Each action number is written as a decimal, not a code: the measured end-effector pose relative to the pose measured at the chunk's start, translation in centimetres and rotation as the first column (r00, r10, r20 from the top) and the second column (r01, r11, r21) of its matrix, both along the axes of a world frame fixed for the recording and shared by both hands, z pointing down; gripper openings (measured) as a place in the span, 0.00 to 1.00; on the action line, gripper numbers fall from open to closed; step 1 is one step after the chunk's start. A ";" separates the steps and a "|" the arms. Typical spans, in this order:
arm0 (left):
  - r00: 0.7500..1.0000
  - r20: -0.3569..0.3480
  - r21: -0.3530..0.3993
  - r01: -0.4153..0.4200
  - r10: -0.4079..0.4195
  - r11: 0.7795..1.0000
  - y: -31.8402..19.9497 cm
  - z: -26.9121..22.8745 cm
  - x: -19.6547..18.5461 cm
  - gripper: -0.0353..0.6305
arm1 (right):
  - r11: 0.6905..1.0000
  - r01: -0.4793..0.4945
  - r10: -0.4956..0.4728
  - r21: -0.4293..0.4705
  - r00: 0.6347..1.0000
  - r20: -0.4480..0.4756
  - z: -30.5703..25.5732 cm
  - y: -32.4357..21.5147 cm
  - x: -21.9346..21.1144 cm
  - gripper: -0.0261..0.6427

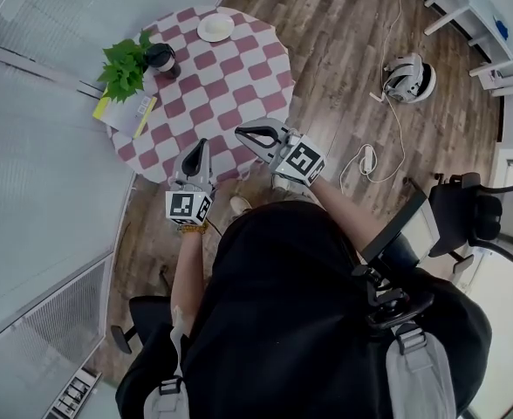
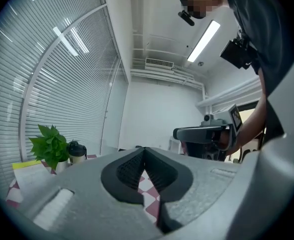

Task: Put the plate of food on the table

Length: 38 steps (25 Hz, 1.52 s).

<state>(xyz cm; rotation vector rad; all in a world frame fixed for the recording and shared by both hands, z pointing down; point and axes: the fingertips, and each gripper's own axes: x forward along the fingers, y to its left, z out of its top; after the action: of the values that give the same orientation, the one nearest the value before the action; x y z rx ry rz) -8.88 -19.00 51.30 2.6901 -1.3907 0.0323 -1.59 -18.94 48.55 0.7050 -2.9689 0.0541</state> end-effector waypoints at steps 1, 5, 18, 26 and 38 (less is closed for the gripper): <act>1.000 0.004 -0.005 -0.004 0.004 1.000 0.1 0.2 0.0 0.06 | 1.000 -0.005 0.005 -0.006 1.000 -0.005 0.2 0.0 0.0 0.06; 1.000 0.010 -0.019 -0.010 0.011 1.000 0.3 0.9 -0.2 0.06 | 1.000 -0.012 0.011 -0.017 1.000 -0.015 0.9 0.1 -0.3 0.06; 1.000 0.019 -0.017 0.003 -0.002 1.000 0.0 0.9 -2.1 0.06 | 0.999 -0.007 0.007 -0.032 1.000 -0.022 1.7 0.2 -2.6 0.06; 1.000 0.018 -0.018 -0.006 0.006 1.000 0.2 1.0 -2.7 0.06 | 1.000 -0.002 0.001 -0.028 1.000 -0.029 1.8 0.2 -3.5 0.06; 0.999 0.039 -0.026 -0.016 0.017 1.000 0.1 1.9 -3.4 0.06 | 0.999 0.002 -0.007 -0.045 0.995 -0.098 3.4 0.3 -5.0 0.05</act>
<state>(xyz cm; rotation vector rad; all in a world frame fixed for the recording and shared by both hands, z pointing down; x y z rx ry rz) -12.26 -18.94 53.17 2.6945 -1.3696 0.1042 -6.59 -18.60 52.00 0.6754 -2.8663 0.0827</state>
